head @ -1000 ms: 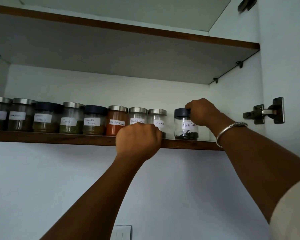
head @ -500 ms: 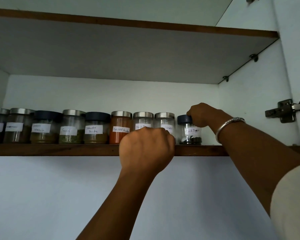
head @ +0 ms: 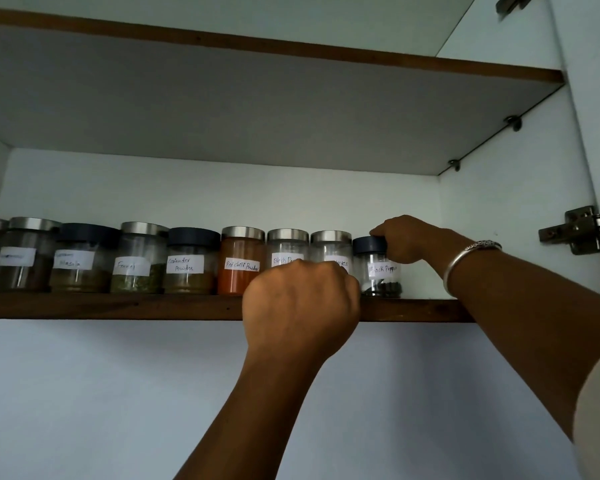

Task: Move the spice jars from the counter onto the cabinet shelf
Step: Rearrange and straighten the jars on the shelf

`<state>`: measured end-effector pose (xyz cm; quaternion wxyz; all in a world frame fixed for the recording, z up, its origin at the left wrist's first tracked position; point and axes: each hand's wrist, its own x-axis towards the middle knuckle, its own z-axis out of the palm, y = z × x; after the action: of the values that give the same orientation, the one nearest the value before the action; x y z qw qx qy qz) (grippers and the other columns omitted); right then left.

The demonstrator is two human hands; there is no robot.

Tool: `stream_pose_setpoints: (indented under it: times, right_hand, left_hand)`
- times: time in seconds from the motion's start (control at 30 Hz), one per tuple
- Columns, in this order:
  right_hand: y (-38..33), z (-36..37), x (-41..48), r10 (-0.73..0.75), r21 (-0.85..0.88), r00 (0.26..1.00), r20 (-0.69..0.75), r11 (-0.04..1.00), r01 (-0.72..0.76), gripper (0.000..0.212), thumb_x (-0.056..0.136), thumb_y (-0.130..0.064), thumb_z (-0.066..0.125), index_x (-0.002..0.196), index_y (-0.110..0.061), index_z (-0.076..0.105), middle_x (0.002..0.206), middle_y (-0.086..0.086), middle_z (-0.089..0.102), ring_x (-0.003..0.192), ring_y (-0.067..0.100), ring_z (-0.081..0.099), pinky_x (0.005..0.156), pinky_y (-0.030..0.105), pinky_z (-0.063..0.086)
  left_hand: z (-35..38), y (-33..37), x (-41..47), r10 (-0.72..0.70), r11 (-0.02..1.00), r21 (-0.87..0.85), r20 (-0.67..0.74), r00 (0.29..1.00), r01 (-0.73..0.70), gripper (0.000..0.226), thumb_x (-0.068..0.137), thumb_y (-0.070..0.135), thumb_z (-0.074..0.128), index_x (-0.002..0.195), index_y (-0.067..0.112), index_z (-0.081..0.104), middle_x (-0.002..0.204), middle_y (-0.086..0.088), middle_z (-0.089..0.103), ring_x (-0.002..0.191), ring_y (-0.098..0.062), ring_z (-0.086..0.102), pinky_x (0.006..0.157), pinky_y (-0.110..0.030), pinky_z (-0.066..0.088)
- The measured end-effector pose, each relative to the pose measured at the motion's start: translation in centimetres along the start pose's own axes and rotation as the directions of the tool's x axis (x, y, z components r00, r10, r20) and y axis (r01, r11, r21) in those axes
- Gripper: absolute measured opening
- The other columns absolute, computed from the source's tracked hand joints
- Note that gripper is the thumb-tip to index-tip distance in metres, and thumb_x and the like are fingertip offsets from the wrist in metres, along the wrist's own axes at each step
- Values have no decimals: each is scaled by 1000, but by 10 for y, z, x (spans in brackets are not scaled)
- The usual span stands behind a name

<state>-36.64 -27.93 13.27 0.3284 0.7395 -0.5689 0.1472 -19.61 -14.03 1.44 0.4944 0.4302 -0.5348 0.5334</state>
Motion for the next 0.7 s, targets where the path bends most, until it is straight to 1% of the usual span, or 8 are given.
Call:
stream_pose_setpoints:
  times: [0.07, 0.17, 0.23, 0.33, 0.4, 0.47, 0.6, 0.7]
  right_hand:
    - [-6, -9, 4, 21, 9, 999, -30, 1000, -21, 61, 90, -18, 56, 145, -17, 30, 144, 11, 42, 130, 28, 42, 104, 36, 39]
    - [-26, -32, 14, 11, 167, 1000, -11, 986, -9, 75, 86, -24, 64, 148, -18, 22, 140, 13, 44, 126, 30, 45, 100, 37, 42]
    - [-44, -38, 18, -18, 200, 999, 49, 980, 8, 67, 87, -17, 61, 145, -14, 28, 143, 13, 42, 129, 30, 43, 102, 36, 39]
    - [-61, -34, 21, -55, 110, 995, 82, 993, 46, 44, 90, -8, 52, 134, -7, 47, 138, 13, 49, 123, 28, 48, 101, 35, 42]
    - [-62, -32, 21, -72, 102, 994, 79, 993, 64, 38, 92, -9, 48, 130, -7, 52, 134, 12, 52, 121, 28, 49, 99, 34, 42]
    - [-59, -30, 21, -86, 104, 992, 87, 992, 77, 37, 94, -8, 45, 130, -9, 52, 135, 12, 52, 121, 27, 49, 96, 32, 39]
    - [-58, -27, 18, -66, 50, 992, 104, 997, 61, 56, 97, -4, 35, 149, -17, 21, 152, 11, 30, 139, 29, 30, 110, 34, 27]
    - [-61, -26, 20, -78, 84, 992, 95, 994, 70, 63, 96, -2, 35, 151, -22, 13, 153, 11, 28, 140, 29, 28, 111, 35, 27]
  left_hand:
    - [2, 0, -1, -10, 1000, -15, 4, 1000, 10, 35, 69, 26, 55, 37, 16, 43, 34, 5, 28, 26, -13, 23, 38, -13, 26]
    - [8, 0, -1, -42, 998, -41, -3, 999, 42, 37, 75, 31, 45, 41, 21, 35, 39, 7, 24, 30, -10, 20, 42, -10, 22]
    - [8, -1, -1, -51, 998, -48, -12, 999, 50, 35, 77, 34, 38, 45, 22, 30, 40, 8, 23, 30, -10, 19, 44, -9, 19]
    - [9, -2, -2, -58, 997, -57, -5, 998, 58, 36, 77, 36, 35, 44, 22, 33, 41, 8, 22, 32, -8, 16, 47, -7, 13]
    - [9, -2, -3, -57, 997, -43, -2, 998, 57, 37, 76, 36, 37, 42, 20, 38, 42, 7, 22, 34, -9, 17, 49, -8, 10]
    - [8, 0, -2, -61, 998, -32, 1, 998, 61, 35, 72, 35, 45, 42, 20, 35, 40, 6, 23, 34, -10, 17, 49, -8, 9]
    - [7, 0, -2, -78, 996, -46, 14, 997, 78, 34, 67, 33, 55, 39, 17, 45, 40, 4, 23, 35, -10, 18, 47, -10, 16]
    - [7, 0, -1, -90, 995, -45, 33, 995, 91, 35, 72, 33, 48, 40, 18, 45, 43, 5, 22, 35, -10, 19, 45, -11, 18]
